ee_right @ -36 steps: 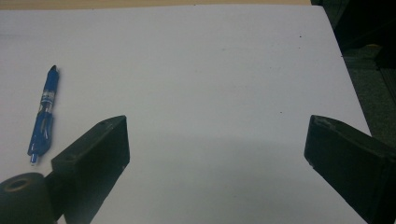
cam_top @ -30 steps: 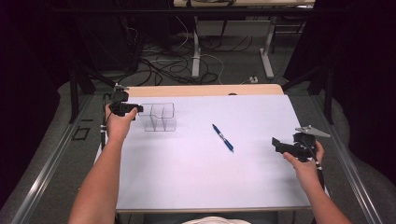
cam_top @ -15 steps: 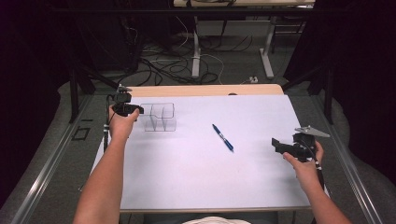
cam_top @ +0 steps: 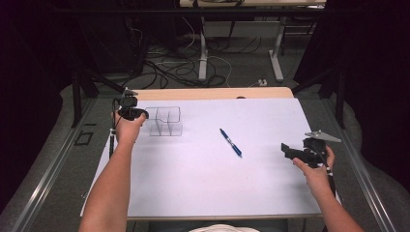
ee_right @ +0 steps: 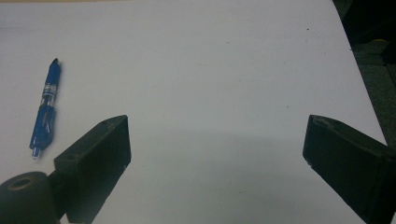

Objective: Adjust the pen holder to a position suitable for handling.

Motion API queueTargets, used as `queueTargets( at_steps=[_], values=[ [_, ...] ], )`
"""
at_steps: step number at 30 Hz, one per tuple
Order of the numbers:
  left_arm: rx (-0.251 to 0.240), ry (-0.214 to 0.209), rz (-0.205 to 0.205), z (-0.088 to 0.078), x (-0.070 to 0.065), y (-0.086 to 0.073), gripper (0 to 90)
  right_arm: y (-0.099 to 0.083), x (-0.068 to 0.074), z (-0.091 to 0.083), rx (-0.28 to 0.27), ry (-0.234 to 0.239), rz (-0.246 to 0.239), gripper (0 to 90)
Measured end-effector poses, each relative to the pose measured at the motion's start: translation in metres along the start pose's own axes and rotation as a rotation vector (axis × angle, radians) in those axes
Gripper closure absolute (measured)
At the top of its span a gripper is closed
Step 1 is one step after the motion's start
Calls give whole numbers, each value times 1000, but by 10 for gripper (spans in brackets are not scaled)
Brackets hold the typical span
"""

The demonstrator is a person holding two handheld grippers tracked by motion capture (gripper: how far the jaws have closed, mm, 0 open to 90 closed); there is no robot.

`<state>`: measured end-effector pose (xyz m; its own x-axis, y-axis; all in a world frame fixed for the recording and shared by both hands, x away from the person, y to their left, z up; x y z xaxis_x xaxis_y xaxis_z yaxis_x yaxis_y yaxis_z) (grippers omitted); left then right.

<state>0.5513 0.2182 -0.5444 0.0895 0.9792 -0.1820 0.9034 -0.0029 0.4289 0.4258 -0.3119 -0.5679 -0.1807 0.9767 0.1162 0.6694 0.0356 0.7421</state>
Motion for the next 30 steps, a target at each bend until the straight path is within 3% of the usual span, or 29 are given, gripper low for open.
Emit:
queueTargets(
  at_steps=[12, 30],
  values=[
    [-1, 15, -24, 5, -3, 0, 842, -1, 2, 0, 5, 8, -3, 75],
    [12, 38, -53, 3, -4, 1, 855, -2, 2, 2, 13, 11, -1, 79]
  ],
)
Point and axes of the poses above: each handheld gripper's, and its own axes: z roughly forward along the jaws, y roughly out of its top, x roughly to its left, the point moved 9 cm from there along z, roughly forward along the jaws, and after that the axes turned 8 degrees about x, right-handed, at the moved point
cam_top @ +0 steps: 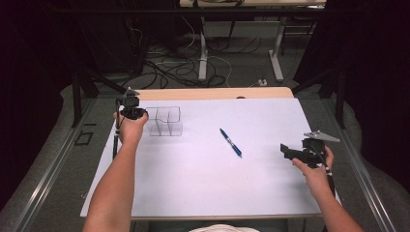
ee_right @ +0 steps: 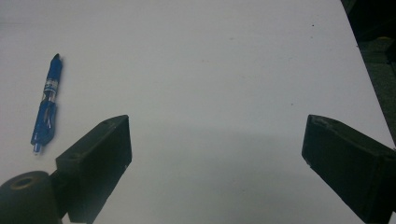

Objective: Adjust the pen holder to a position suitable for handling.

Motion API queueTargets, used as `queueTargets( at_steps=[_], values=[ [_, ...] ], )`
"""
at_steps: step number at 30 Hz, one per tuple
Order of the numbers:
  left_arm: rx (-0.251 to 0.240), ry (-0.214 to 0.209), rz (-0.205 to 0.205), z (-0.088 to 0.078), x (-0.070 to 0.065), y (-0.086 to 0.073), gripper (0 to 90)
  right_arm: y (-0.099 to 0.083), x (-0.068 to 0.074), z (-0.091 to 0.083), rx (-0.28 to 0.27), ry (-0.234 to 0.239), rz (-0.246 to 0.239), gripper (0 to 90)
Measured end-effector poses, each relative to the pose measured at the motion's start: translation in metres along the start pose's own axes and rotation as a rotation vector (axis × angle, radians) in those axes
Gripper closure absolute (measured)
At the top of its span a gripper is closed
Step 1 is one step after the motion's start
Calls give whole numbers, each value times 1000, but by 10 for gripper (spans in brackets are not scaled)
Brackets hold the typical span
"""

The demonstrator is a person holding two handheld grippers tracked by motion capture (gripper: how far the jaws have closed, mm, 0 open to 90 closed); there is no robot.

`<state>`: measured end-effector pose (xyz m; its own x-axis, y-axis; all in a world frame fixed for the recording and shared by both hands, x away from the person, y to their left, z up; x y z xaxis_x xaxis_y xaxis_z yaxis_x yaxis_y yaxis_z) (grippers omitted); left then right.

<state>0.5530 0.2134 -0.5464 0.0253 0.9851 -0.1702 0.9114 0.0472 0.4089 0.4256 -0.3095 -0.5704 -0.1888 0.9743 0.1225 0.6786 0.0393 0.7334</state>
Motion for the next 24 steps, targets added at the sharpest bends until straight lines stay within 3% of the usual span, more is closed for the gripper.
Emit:
queueTargets(
  at_steps=[8, 14, 24],
  values=[
    [10, 16, -17, -1, -2, -2, 861, 0, 0, 0, 0, 0, 1, 80],
    [18, 5, -29, -4, -7, -4, 866, 0, 0, 0, 1, 0, 2, 80],
    [21, -12, -27, -4, -29, -8, 865, 0, 0, 1, 2, -1, 4, 81]
  ],
)
Point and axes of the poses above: each handheld gripper's, and its own axes: z roughly forward along the jaws, y roughly out of its top, x roughly to its left, the point moved 9 cm from there along z, roughly forward along the jaws, and after that the axes turned 8 degrees about x, right-handed, at the moved point
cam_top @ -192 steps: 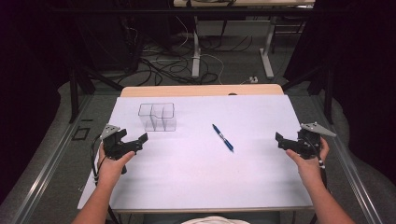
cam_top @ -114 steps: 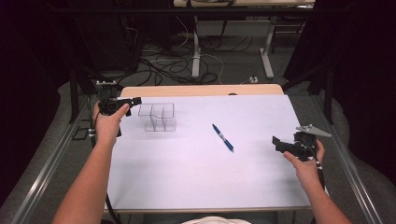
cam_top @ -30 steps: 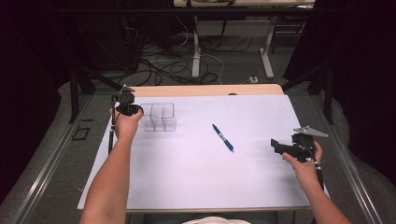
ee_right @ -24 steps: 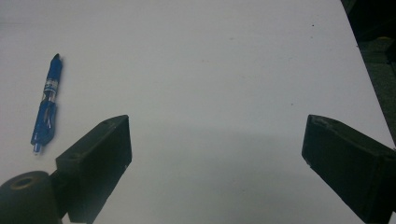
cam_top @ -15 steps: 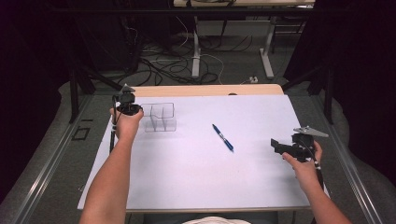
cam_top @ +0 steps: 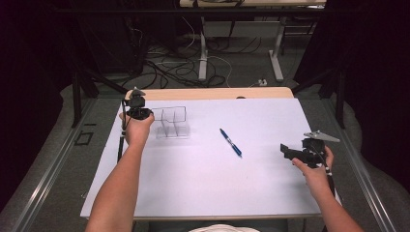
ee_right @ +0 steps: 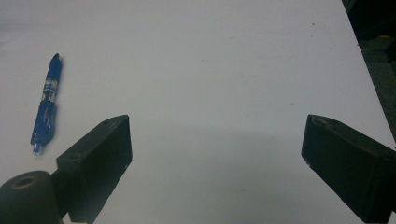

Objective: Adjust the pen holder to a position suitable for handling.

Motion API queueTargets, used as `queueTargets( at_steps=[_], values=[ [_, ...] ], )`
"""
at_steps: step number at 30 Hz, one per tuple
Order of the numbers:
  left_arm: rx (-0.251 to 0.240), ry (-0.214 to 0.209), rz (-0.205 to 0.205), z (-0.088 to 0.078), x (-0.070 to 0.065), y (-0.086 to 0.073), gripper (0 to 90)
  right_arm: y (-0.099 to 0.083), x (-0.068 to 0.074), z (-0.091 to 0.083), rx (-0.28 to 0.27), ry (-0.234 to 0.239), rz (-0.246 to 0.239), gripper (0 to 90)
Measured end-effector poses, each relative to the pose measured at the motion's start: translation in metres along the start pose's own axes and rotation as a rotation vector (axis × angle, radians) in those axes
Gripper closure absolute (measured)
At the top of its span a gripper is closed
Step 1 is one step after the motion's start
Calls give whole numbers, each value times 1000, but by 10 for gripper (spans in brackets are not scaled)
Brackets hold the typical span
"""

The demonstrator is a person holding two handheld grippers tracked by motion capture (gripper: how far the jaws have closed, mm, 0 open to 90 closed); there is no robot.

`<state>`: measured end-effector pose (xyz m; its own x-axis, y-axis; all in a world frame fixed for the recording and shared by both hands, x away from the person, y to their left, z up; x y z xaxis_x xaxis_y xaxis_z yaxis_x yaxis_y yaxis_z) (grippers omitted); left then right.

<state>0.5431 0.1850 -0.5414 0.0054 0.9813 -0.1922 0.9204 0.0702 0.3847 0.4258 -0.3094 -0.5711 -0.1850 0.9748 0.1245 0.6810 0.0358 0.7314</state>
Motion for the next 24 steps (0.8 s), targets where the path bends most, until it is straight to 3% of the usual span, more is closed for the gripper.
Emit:
queueTargets(
  at_steps=[14, 24],
  values=[
    [17, -13, 69, 6, -53, -12, 864, -1, 2, 0, 4, 4, 3, 84],
    [31, -14, 57, 12, -84, -16, 861, -1, 2, 0, 5, 2, -2, 85]
  ],
)
Point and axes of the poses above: each handheld gripper's, and its own axes: z roughly forward along the jaws, y roughly out of its top, x roughly to its left, the point moved 9 cm from there along z, roughly forward along the jaws, and after that the axes turned 8 degrees about x, right-handed, at the moved point
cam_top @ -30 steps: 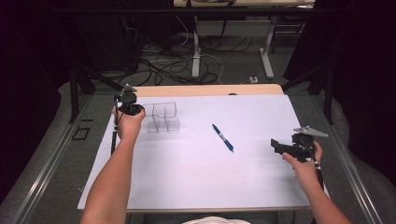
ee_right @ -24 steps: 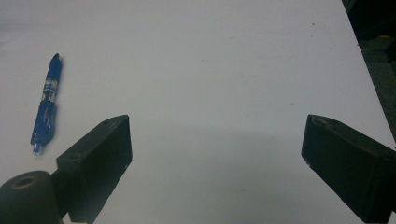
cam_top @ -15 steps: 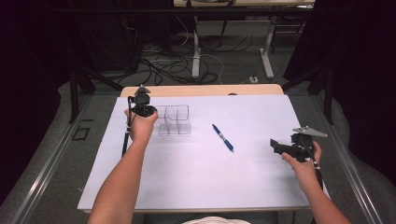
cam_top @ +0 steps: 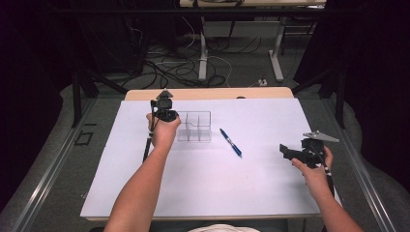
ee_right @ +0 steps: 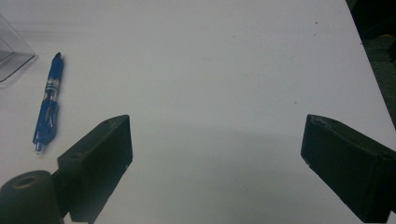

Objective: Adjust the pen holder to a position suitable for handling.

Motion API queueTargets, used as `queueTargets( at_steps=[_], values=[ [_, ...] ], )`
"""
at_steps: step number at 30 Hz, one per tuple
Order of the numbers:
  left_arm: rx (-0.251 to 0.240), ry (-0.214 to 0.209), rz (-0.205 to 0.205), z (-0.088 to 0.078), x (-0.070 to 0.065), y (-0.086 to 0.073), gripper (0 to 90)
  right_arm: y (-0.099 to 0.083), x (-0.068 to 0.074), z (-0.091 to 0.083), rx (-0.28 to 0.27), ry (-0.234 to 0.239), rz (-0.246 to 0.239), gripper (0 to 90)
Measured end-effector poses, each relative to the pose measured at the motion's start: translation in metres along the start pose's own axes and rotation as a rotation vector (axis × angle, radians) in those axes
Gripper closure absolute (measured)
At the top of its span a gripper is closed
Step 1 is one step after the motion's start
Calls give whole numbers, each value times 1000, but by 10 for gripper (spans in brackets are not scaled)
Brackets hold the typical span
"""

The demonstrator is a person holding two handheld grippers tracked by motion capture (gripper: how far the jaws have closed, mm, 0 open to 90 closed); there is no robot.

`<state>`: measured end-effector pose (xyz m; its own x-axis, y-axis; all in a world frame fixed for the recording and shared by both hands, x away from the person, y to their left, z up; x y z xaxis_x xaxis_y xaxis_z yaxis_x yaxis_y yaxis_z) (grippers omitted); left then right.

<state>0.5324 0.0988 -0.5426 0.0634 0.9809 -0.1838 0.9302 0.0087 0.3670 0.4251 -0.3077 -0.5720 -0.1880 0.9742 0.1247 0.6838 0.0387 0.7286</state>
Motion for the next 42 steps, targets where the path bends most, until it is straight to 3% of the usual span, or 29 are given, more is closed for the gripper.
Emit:
queueTargets(
  at_steps=[5, 18, 26, 31, 35, 42],
  values=[
    [8, 15, -13, 1, -10, -2, 855, -1, 1, 0, 3, 6, 8, 85],
    [10, 2, -28, 3, -26, -7, 851, -1, 2, 1, 4, 6, 8, 88],
    [-20, 14, 30, 5, -26, -7, 855, -1, 1, 1, 4, 7, 8, 90],
    [-20, 4, 23, 5, -26, -7, 852, -1, 1, 1, 5, 7, 7, 90],
    [-10, -24, -10, 5, -25, -8, 840, -1, 2, 1, 5, 11, 2, 90],
    [-3, -37, -13, 4, -25, -9, 836, -2, 2, 1, 8, 11, 4, 92]
  ],
)
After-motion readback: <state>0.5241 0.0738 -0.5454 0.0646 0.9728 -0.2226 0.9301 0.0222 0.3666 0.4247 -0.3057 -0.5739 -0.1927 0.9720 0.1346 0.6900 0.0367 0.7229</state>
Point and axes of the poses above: each handheld gripper's, and its own axes: z roughly forward along the jaws, y roughly out of its top, x roughly to its left, the point moved 9 cm from there along z, roughly forward along the jaws, and after that the axes turned 8 degrees about x, right-handed, at the moved point
